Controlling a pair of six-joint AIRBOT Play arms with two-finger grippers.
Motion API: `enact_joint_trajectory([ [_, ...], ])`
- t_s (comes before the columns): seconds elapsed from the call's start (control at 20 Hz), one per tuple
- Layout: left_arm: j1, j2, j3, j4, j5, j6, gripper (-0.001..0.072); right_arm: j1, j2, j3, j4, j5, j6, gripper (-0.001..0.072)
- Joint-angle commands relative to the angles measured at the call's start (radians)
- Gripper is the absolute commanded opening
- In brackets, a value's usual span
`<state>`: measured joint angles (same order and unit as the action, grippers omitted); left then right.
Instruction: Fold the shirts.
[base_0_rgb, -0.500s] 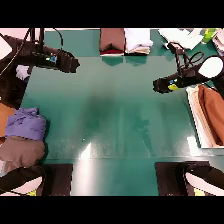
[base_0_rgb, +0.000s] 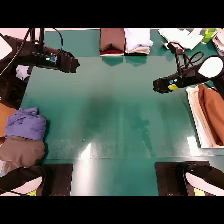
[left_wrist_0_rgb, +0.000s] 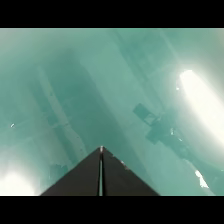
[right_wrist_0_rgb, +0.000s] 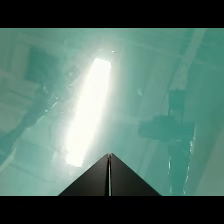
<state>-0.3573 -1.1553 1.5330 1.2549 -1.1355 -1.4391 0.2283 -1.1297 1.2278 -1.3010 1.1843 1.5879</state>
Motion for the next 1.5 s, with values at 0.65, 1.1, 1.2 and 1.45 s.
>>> enact_joint_trajectory([
  [0.65, 0.483, 0.19, -0.239, 0.388, -0.462, -0.045, 0.0033, 0.001, -0.001, 0.0, 0.0, -0.001, 0.0, 0.0021],
  [1.1, 0.556, 0.197, -0.772, 0.415, -0.153, -0.113, 0.0545, 0.001, -0.001, 0.0, 0.0, 0.003, 0.0, 0.0021],
  [1.2, 0.556, 0.197, -0.798, 0.419, -0.143, -0.125, 0.0543, 0.001, -0.001, 0.0, 0.0, 0.003, 0.0, 0.0022],
  [1.45, 0.556, 0.201, -0.732, 0.409, -0.191, -0.122, 0.0033, 0.001, 0.006, 0.001, 0.0, 0.002, 0.0, 0.0022],
])
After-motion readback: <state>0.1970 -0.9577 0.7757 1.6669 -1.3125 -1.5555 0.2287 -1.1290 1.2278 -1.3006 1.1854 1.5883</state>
